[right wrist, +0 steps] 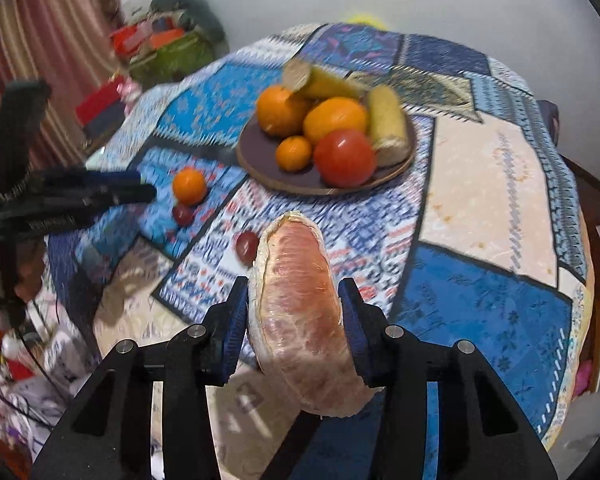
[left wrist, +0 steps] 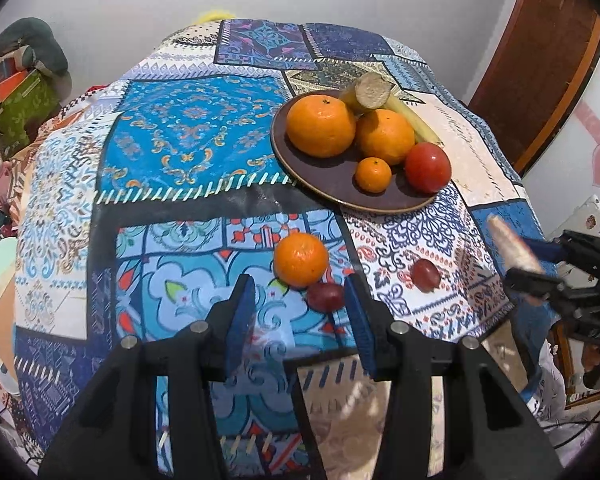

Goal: Organize fruits
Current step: 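Grasp the small orange with the left tool while the right tool carries the pomelo toward the plate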

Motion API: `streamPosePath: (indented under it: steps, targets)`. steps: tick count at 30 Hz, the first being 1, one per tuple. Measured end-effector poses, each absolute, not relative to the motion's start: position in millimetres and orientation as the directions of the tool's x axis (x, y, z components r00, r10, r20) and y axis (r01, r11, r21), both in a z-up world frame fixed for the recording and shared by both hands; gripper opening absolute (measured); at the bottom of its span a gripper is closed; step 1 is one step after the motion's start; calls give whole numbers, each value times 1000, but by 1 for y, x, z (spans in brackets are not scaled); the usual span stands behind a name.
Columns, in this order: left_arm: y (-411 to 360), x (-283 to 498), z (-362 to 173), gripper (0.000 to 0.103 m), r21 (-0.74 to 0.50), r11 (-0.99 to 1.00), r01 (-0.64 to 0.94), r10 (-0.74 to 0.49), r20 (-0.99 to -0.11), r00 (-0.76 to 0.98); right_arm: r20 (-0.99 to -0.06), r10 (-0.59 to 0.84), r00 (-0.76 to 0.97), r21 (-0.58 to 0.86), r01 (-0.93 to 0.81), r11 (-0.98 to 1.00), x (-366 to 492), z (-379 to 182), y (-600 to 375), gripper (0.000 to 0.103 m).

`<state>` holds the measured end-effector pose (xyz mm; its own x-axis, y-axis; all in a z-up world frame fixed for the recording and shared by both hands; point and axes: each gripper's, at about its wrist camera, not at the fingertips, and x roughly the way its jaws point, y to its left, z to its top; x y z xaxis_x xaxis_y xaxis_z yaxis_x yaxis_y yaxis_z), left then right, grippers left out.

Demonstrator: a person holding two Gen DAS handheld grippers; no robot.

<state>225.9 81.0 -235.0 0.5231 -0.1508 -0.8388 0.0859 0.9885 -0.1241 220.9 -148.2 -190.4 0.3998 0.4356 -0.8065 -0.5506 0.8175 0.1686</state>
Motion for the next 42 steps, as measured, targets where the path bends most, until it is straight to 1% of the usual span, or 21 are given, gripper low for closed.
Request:
streamPosePath:
  steps: [7, 10, 12, 14, 20, 31, 42]
  targets:
    - [80, 252, -251, 46, -158, 984, 77, -175, -856, 487, -774, 437, 458, 173, -510, 843, 240, -181, -156, 41]
    - [75, 259, -256, 42, -154, 984, 91, -179, -858, 480, -768, 441, 465, 185, -498, 847, 248, -182, -158, 41]
    - [72, 265, -261, 41, -131, 988, 85, -156, -866, 474, -767, 440, 468, 187, -494, 849, 251, -183, -159, 41]
    - [71, 270, -265, 38, -121, 989, 79, -144, -873, 467, -768, 434, 471, 182, -489, 853, 254, -185, -160, 41]
    - [76, 272, -267, 37, -150, 987, 65, -163, -864, 477, -771, 435, 465, 183, -492, 851, 256, -190, -159, 41]
    - [72, 270, -246, 37, -141, 987, 75, -160, -844, 512, -737, 450, 504, 183, -492, 851, 262, -173, -158, 41]
    - [60, 292, -224, 37, -140, 985, 104, -175, -816, 551, -696, 453, 557, 175, -481, 859, 283, -156, -153, 41]
